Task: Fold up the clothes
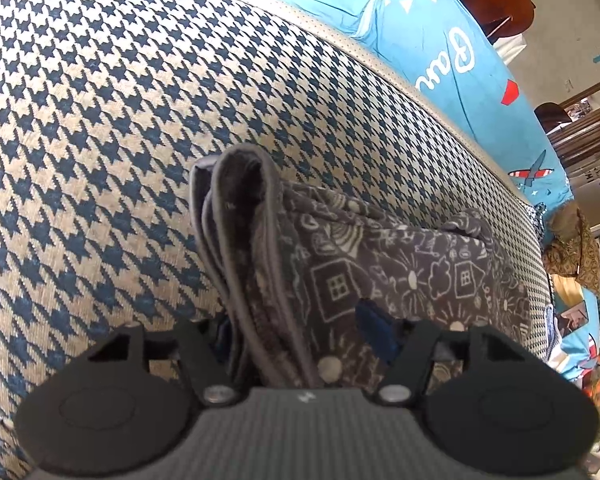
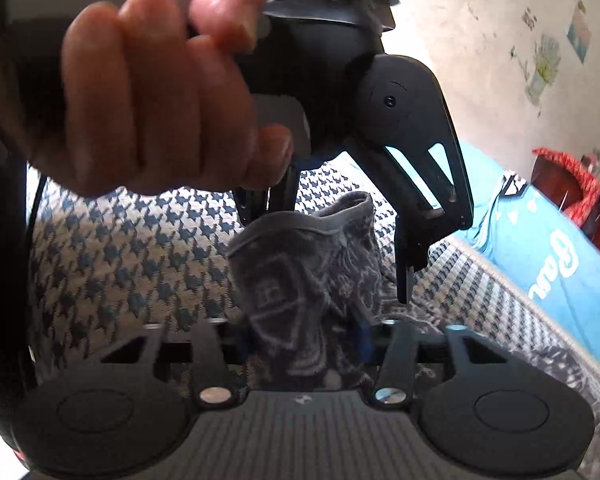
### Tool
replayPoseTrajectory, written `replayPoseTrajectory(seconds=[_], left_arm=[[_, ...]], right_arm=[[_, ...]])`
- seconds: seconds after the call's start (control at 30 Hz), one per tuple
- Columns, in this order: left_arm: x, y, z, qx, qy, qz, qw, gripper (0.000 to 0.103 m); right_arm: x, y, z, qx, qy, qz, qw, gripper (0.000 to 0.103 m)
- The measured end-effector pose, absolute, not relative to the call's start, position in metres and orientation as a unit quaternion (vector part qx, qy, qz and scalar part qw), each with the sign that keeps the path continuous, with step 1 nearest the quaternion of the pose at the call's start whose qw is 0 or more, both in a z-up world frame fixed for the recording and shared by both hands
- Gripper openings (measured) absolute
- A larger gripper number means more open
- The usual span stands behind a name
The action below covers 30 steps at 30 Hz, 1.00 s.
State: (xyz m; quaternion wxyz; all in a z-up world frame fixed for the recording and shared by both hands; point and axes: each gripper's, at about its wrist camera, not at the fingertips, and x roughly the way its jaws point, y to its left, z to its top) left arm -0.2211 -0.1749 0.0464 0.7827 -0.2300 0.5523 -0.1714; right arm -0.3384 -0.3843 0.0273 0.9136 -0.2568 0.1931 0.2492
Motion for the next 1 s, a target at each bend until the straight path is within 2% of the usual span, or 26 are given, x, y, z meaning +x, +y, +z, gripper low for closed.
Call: replayPoseTrajectory(seconds=[0.13, 0.3, 0.33, 0.4, 0.47, 0.6, 0.7, 1.0], left_arm=[[-0.221, -0.175, 0.047, -0.214, 0.552, -0.158, 0.791, 0.087], [-0.216, -0.181, 0.040, -0.204, 0.561, -0.145, 0.789, 0.088], [-0.215, -0.182, 0.039, -0.203, 0.561, -0.144, 0.789, 0.087], [-0.215, -0.185, 0.039, -0.194, 0.556, -0.147, 0.795, 0.076], [-0.215, -0.187, 0.038, -0.196, 0.554, -0.156, 0.794, 0.052], [-0.219, -0.189, 0.039, -0.206, 0.546, -0.162, 0.796, 0.033], [-0.225, -0.195, 0.047, -0.200, 0.530, -0.164, 0.808, 0.030], [-0.236, -0.229, 0.094, -0.190, 0.493, -0.170, 0.832, 0.030]], right_arm=[[-0.339, -0.396, 0.032, -0.249, 0.188, 0.248, 0.917, 0.025], [-0.337, -0.393, 0.038, -0.239, 0.182, 0.248, 0.921, 0.024], [-0.337, -0.390, 0.038, -0.238, 0.180, 0.248, 0.921, 0.024], [-0.338, -0.383, 0.039, -0.237, 0.177, 0.250, 0.922, 0.024], [-0.343, -0.381, 0.040, -0.236, 0.175, 0.250, 0.923, 0.024], [-0.346, -0.387, 0.045, -0.232, 0.170, 0.248, 0.925, 0.024], [-0.346, -0.390, 0.048, -0.230, 0.164, 0.246, 0.927, 0.024], [-0.375, -0.408, 0.065, -0.231, 0.112, 0.219, 0.941, 0.024]])
